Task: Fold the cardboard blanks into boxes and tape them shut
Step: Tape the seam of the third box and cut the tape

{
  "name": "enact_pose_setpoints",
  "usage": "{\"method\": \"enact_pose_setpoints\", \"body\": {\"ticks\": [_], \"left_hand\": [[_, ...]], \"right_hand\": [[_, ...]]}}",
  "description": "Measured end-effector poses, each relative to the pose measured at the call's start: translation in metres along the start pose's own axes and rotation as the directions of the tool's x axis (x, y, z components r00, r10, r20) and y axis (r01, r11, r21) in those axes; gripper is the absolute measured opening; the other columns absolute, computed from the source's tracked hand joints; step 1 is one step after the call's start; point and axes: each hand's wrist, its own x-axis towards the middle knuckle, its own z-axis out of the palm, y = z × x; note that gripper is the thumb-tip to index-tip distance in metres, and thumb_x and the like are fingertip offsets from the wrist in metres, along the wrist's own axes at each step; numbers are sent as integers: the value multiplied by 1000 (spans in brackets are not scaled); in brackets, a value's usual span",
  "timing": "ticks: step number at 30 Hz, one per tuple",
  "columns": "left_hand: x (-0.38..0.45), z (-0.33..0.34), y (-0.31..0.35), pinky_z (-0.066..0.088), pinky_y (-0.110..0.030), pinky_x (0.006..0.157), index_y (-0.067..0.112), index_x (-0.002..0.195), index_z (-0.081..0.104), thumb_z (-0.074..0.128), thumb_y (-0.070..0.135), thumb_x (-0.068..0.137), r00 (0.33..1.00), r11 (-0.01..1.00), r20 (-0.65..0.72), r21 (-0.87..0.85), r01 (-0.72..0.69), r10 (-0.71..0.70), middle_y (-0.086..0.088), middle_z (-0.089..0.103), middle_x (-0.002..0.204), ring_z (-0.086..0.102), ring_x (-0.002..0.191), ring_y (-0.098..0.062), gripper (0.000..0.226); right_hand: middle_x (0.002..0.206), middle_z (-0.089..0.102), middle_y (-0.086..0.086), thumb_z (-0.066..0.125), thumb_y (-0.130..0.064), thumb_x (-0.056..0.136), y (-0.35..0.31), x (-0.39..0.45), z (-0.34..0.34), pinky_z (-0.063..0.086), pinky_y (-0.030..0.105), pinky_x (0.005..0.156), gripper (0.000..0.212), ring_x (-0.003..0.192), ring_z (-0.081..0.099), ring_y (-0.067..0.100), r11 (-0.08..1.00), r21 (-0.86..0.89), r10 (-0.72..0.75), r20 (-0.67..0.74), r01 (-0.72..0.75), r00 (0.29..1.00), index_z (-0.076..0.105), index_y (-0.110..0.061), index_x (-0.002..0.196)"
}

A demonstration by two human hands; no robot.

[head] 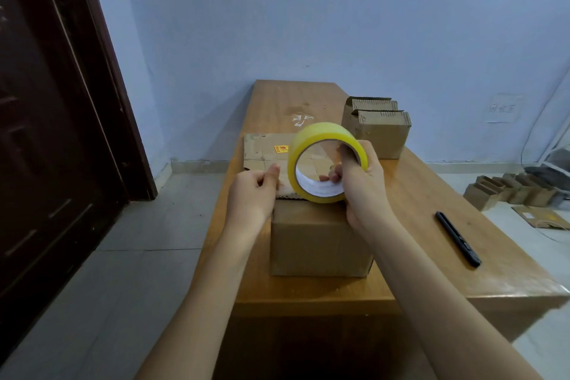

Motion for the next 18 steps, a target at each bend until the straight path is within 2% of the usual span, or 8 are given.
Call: {"method": "enact_pose_setpoints", "body": {"ticks": [2, 4, 6, 9, 12, 13, 16, 18], "left_hand": [[1, 0, -4, 40, -30, 54, 10, 56, 54, 46, 32, 98, 999, 992, 13, -120, 48, -47, -1, 44, 47, 44, 47, -16, 48], [0, 3, -7, 37, -26, 49, 4, 60, 54, 46, 30, 99, 996, 975, 39, -202, 87, -81, 1, 42, 43, 41, 39, -10, 47], [0, -1, -8, 39, -27, 48, 2, 64, 55, 45, 29, 99, 992, 962, 56, -243, 123, -113, 6, 43, 37, 41, 33, -7, 45], [11, -41, -3, 53, -37, 57, 5, 74, 55, 45, 29, 99, 978, 922, -2, -334, 197, -209, 6, 48, 36, 50, 33, -6, 36], [25, -81, 11, 58, -37, 52, 3, 71, 52, 49, 28, 96, 990, 956, 89, -264, 125, -105, 7, 40, 35, 50, 37, -8, 36], [27, -86, 10, 59, -38, 51, 2, 71, 53, 50, 29, 96, 986, 965, 123, -226, 135, -109, 6, 41, 36, 52, 38, -10, 37], [25, -82, -4, 58, -37, 51, -3, 81, 61, 54, 33, 92, 967, 963, 171, -161, 215, -188, 2, 48, 43, 57, 42, -14, 38], [12, -69, -21, 54, -32, 47, 3, 82, 64, 55, 36, 91, 949, 942, 178, -165, 291, -261, -1, 49, 52, 57, 44, -14, 36]], "right_hand": [[62, 42, 1, 46, -13, 100, 2, 3, 2, 54, 41, 73, 25, 60, 43, 16, 999, -22, 40, 0, -40, 999, 50, -21, 76], [62, 41, 1, 45, -14, 100, 3, 5, 4, 53, 40, 71, 26, 60, 42, 17, 998, -42, 57, 9, -56, 998, 49, -22, 75], [63, 42, 1, 45, -11, 100, 3, 5, 1, 51, 33, 65, 26, 61, 42, 17, 997, -68, 42, 13, -41, 999, 49, -21, 76], [71, 49, 3, 44, 3, 93, 3, 6, -8, 44, 20, 52, 29, 67, 45, 15, 984, -172, -46, 23, 49, 999, 51, -20, 76], [69, 46, 2, 42, 5, 93, -1, 5, -12, 41, 15, 46, 28, 65, 43, 14, 984, -174, -41, 25, 44, 999, 49, -17, 76], [68, 44, 2, 43, 2, 95, 0, 4, -12, 42, 14, 45, 26, 64, 42, 14, 987, -161, -23, 29, 27, 999, 48, -16, 77], [72, 47, 2, 49, -6, 96, -2, 3, -11, 47, 16, 50, 17, 67, 46, 14, 990, -138, 6, 51, 1, 999, 48, -16, 82], [75, 51, 3, 53, -7, 94, 0, 2, -11, 51, 18, 55, 14, 70, 50, 16, 996, -87, 13, 25, -10, 1000, 50, -16, 85]]}}
